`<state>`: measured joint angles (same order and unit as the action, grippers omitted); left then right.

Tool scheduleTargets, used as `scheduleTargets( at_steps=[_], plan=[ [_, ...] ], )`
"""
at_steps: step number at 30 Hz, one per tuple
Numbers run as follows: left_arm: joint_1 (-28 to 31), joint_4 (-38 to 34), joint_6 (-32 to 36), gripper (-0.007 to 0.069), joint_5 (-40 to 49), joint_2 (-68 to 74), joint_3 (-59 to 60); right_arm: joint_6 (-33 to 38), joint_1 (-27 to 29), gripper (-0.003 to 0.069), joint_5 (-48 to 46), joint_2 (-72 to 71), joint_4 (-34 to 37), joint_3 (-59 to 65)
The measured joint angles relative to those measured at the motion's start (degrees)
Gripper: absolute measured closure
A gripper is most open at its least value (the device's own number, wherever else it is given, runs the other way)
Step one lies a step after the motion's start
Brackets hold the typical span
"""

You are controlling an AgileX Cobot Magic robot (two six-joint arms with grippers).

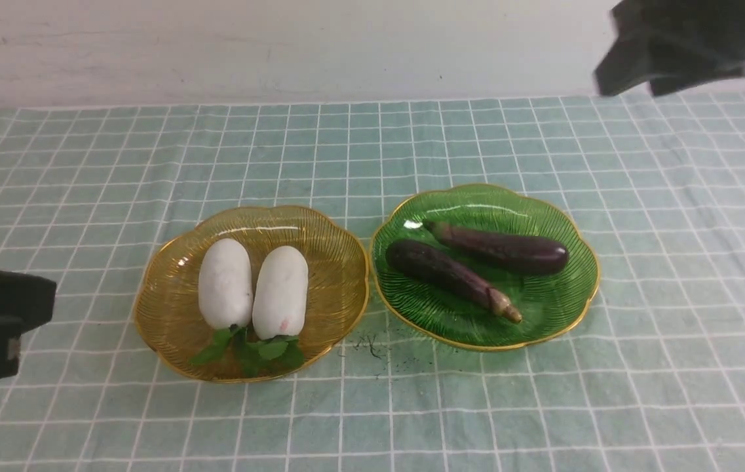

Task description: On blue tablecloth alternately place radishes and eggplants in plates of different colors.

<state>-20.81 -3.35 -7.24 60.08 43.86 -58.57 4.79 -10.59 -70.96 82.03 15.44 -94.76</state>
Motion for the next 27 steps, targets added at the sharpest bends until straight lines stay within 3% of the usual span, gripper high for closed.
scheduleTargets(
  at_steps=[3, 4, 6, 8, 12, 14, 19, 27],
  plan=[
    [0.0, 1.3, -1.4, 0.0632, -3.6, -2.0, 3.5, 0.1, 0.0, 0.0523, 6.1, -15.0, -2.0, 9.7],
    [0.0, 1.3, -1.5, 0.0632, -3.9, -2.1, 3.9, 0.1, 0.0, 0.0532, 7.8, -16.1, -2.2, 10.5],
    [0.0, 1.3, -1.8, 0.0632, -6.1, -2.2, 6.0, 0.1, 0.0, 0.0626, 20.6, -29.3, -2.8, 21.5],
    [0.0, 1.4, -1.8, 0.0632, -7.2, -2.0, 6.9, 0.6, 0.0, 0.0658, 32.6, -39.7, -2.8, 32.6],
    [0.0, 1.4, -1.8, 0.0632, -9.5, -1.2, 7.1, 2.5, 0.0, 0.0671, 55.8, -61.7, -3.2, 53.1],
    [0.0, 1.4, -1.8, 0.0632, -10.7, -0.9, 7.1, 2.5, 0.0, 0.0671, 60.9, -72.3, -3.2, 63.3],
    [0.0, 1.5, -1.8, 0.0632, -12.6, -0.9, 7.1, 3.3, 0.0, 0.0671, 65.1, -82.4, -3.4, 74.3],
    [0.0, 2.2, -1.8, 0.0632, -14.9, -7.4, 11.3, 3.8, 0.0, 0.0671, 70.1, -82.9, -3.4, 75.8]
  ],
)
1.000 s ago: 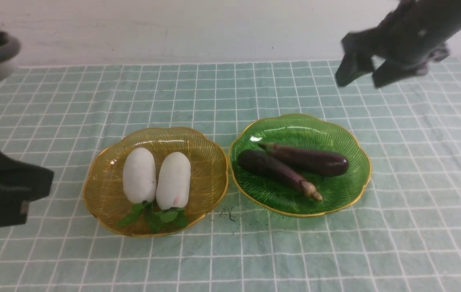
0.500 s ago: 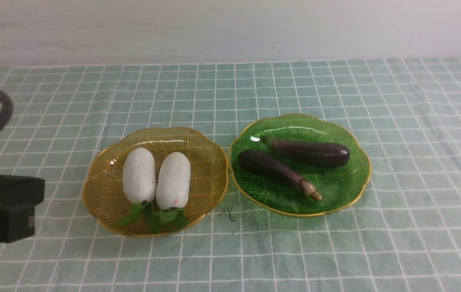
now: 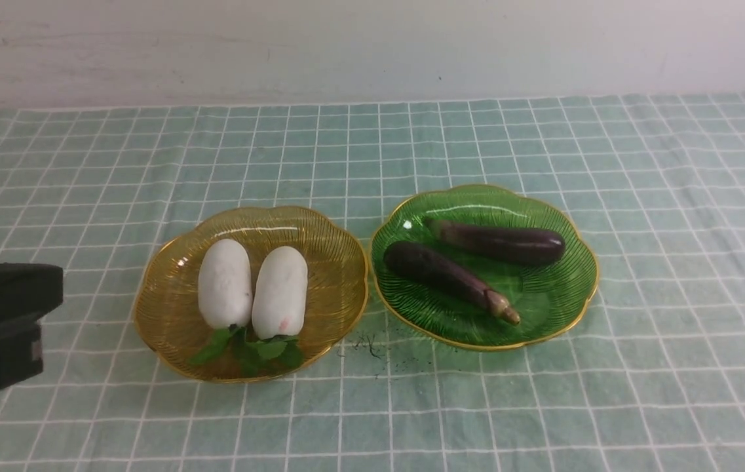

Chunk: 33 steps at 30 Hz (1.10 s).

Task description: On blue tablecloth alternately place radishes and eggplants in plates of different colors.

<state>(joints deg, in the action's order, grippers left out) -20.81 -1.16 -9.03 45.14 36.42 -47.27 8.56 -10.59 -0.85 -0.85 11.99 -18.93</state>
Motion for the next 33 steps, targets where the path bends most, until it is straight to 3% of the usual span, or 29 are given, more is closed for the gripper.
scheduleTargets(
  at_steps=[11, 26, 33],
  plan=[
    [0.0, 0.1, 0.0, 0.0632, -5.0, -20.1, 12.8, 0.4, 0.0, 0.0671, -1.4, 0.0, 0.0, 0.0],
    [0.0, 0.3, 0.8, 0.0632, -5.7, -22.7, 15.3, 0.5, 0.0, 0.0671, -1.4, 0.0, 0.0, 0.0],
    [4.0, 2.1, 4.8, 0.0632, -17.0, -26.5, 24.2, 0.6, 0.0, 0.0671, -1.4, 0.0, 0.0, 0.0]
  ],
)
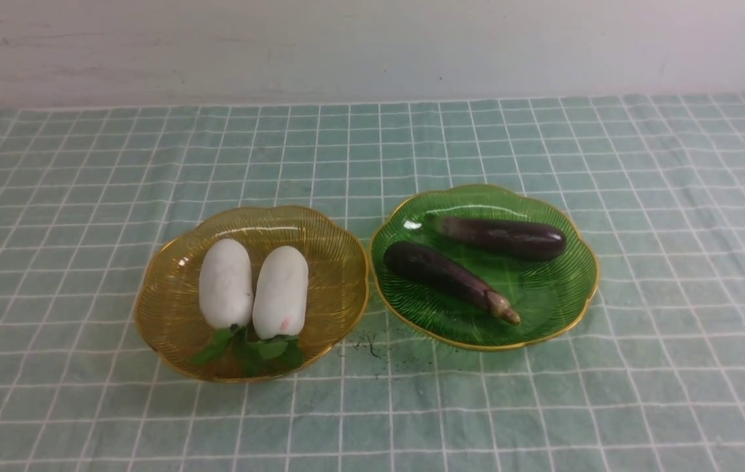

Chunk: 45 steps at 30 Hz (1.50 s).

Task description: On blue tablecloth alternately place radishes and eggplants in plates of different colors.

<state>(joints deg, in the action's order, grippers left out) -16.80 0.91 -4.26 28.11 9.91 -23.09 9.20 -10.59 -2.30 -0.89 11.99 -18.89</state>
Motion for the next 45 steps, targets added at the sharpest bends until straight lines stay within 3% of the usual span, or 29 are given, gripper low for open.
scheduleTargets(
  at_steps=[7, 10, 40, 45],
  plan=[
    [9.9, -1.4, 6.4, 0.0632, -7.4, -8.3, 16.2, 0.1, 0.0, 0.0671, 0.0, 0.0, 0.0, 0.0],
    [11.5, -1.4, 6.8, 0.0632, -7.6, -10.1, 20.5, 0.1, 0.0, 0.0671, 0.0, 0.0, 0.0, 0.0],
    [11.9, -1.6, 6.9, 0.0632, -6.3, -10.5, 24.6, 0.2, 0.0, 0.0671, 0.0, 0.0, 0.0, 0.0],
    [11.9, -1.6, 6.9, 0.0632, -6.3, -10.5, 24.6, 2.4, 0.2, 0.0671, -3.2, 0.0, -4.8, 0.5]
  ],
)
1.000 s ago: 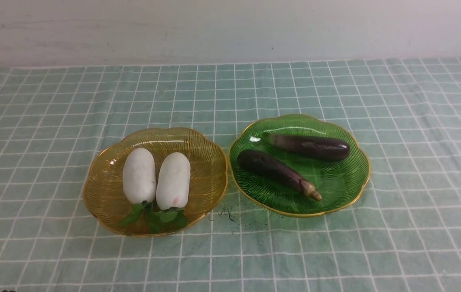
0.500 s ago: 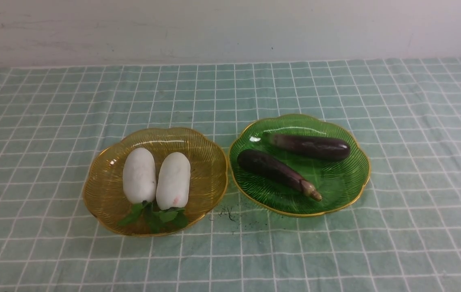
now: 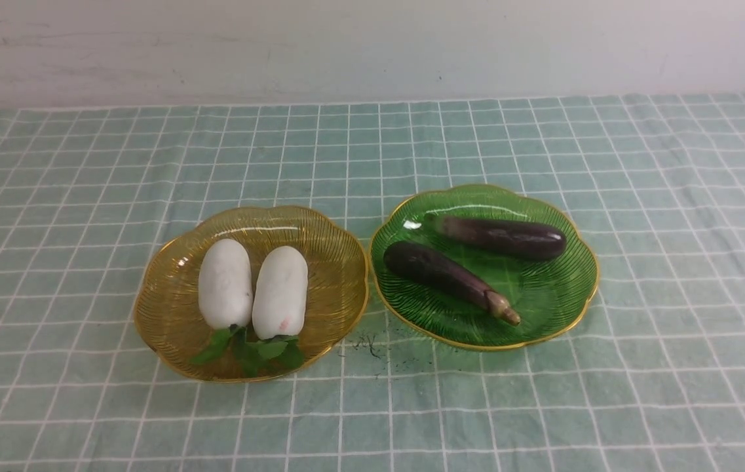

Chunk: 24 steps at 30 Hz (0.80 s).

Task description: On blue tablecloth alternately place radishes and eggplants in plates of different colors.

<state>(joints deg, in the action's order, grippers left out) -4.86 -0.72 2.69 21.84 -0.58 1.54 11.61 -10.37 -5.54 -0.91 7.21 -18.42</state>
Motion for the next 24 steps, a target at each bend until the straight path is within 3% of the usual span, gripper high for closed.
scheduleTargets(
  at_steps=[6, 12, 24],
  plan=[
    [0.0, -0.1, 0.0, 0.0632, 0.0, 0.0, 0.0, 0.8, 4.7, 0.0671, -7.2, 0.0, -6.3, 5.9],
    [0.0, -0.1, 0.0, 0.0632, 0.0, 0.0, 0.0, 0.3, 10.7, 0.0671, -12.3, 0.0, -5.6, 18.9],
    [0.0, -0.2, 0.0, 0.0632, 0.0, 0.0, 0.0, -0.9, 11.7, 0.0671, -16.6, 0.1, -4.0, 19.7]
  ],
)
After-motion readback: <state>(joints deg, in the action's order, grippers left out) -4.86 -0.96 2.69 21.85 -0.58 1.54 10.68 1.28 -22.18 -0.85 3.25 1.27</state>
